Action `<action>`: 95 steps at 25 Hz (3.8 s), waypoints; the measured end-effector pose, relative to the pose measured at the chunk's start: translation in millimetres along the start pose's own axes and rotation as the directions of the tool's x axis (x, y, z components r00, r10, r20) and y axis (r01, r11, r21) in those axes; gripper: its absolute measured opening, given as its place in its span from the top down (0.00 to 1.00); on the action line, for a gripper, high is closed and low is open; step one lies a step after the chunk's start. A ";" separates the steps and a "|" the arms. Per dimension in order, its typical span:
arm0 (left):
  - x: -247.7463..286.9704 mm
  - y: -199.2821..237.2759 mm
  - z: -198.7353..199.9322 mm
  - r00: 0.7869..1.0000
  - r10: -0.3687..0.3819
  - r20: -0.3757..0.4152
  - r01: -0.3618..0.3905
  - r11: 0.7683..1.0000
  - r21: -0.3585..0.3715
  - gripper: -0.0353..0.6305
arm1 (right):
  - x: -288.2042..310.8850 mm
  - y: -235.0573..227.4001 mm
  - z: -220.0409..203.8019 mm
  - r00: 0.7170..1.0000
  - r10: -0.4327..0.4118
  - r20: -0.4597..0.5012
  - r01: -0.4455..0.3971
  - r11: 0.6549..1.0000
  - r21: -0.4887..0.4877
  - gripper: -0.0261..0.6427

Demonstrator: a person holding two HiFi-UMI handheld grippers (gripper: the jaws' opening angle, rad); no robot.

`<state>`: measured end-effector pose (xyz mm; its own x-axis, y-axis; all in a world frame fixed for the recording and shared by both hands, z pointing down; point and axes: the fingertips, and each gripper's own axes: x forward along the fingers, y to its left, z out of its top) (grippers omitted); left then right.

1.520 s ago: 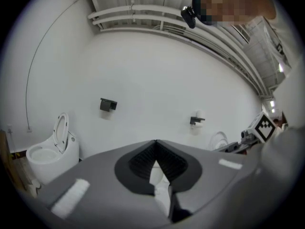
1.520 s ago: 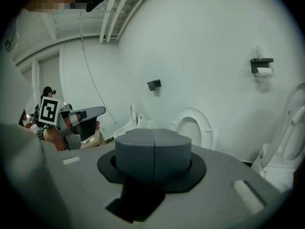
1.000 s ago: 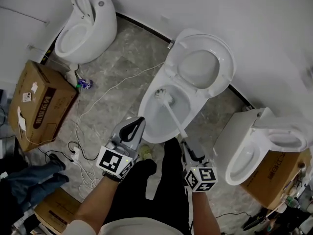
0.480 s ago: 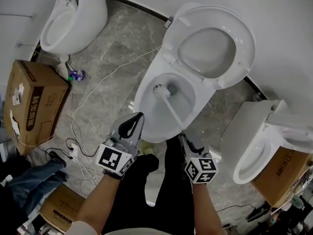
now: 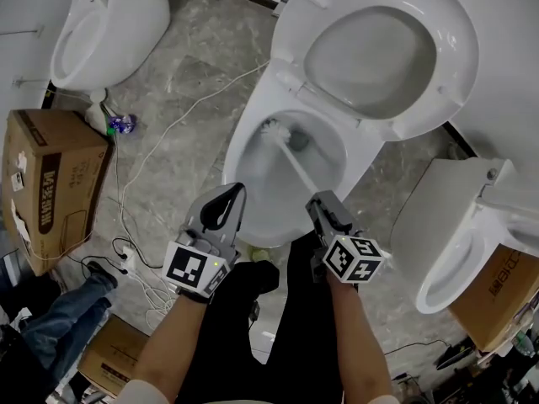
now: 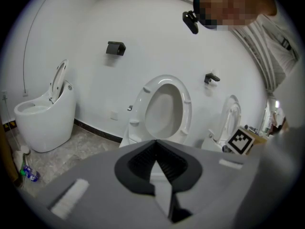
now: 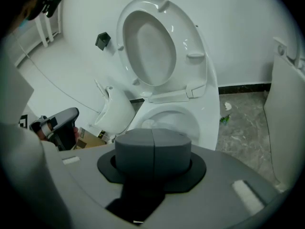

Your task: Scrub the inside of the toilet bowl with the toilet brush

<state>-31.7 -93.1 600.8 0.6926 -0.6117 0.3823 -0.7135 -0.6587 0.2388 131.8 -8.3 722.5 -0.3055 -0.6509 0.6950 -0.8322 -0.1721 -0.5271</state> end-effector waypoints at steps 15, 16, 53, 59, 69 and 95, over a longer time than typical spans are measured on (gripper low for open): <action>11.2 21.5 -29.0 1.000 0.030 -0.009 -0.030 0.999 -0.021 0.94 | 53.8 -11.6 -8.3 0.990 0.136 -0.047 -0.133 0.989 0.060 0.72; 10.7 22.1 -29.7 0.999 0.033 -0.009 -0.033 0.999 -0.024 0.94 | 53.6 -9.8 -9.8 0.987 0.148 -0.057 -0.146 0.988 0.050 0.72; -41.5 -8.4 -31.7 0.995 0.094 -0.033 -0.097 0.987 -0.129 0.94 | -27.4 27.1 -35.9 0.526 0.047 -0.849 -0.646 0.671 -0.363 0.72; -37.8 -15.5 -35.3 0.995 0.096 -0.035 -0.100 0.985 -0.140 0.94 | -28.9 28.2 -30.8 0.490 -0.011 -0.872 -0.676 0.626 -0.388 0.72; -28.1 -26.5 -40.7 0.993 0.103 -0.064 -0.112 0.980 -0.166 0.94 | -31.9 19.0 -10.9 0.436 -0.149 -0.887 -0.717 0.539 -0.443 0.72; -2.6 -25.2 -26.6 0.992 0.114 -0.051 -0.123 0.966 -0.227 0.94 | -25.0 -6.2 70.3 0.469 -0.608 -0.641 -0.685 0.208 -0.698 0.72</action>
<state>-18.3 -63.2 617.5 0.6004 -0.6594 0.4525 -0.7984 -0.4615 0.3867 177.1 -42.9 674.0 0.0659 0.2730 0.9598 -0.2867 0.9265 -0.2439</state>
